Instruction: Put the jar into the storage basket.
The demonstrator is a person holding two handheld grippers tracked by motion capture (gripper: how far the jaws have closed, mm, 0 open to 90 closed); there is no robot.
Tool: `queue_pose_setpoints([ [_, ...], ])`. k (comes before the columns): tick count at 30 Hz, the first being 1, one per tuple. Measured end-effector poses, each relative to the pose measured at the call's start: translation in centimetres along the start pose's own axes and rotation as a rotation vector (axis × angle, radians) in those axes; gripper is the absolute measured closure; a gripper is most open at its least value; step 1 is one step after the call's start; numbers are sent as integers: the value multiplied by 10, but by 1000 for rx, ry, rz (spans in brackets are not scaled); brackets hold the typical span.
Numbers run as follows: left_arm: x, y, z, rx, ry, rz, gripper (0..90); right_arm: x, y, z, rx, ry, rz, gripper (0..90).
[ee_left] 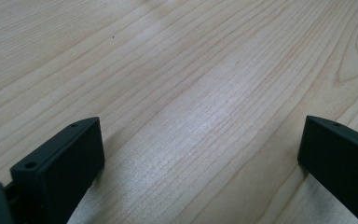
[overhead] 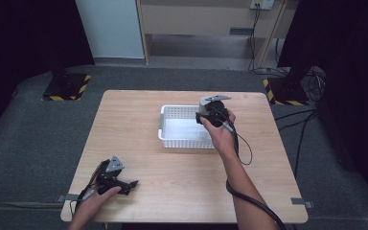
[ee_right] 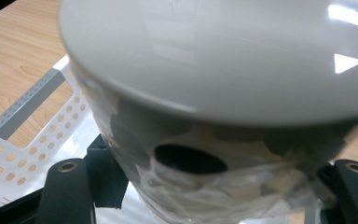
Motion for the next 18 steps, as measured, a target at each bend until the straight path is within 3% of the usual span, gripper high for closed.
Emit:
queue_pose_setpoints([
  [18, 0, 0, 0, 0, 0, 0, 0, -9, 1, 14, -9, 15, 0, 312],
])
Point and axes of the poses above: each handheld gripper's, and its own axes: x roughly backward along the jaws, z roughly out of its underside, y roughly to its left, the point moved 1 cm from there along -x, roughly forward along the jaws, and after that the axes turned 8 degrees about -z, right-handed, at the moved point
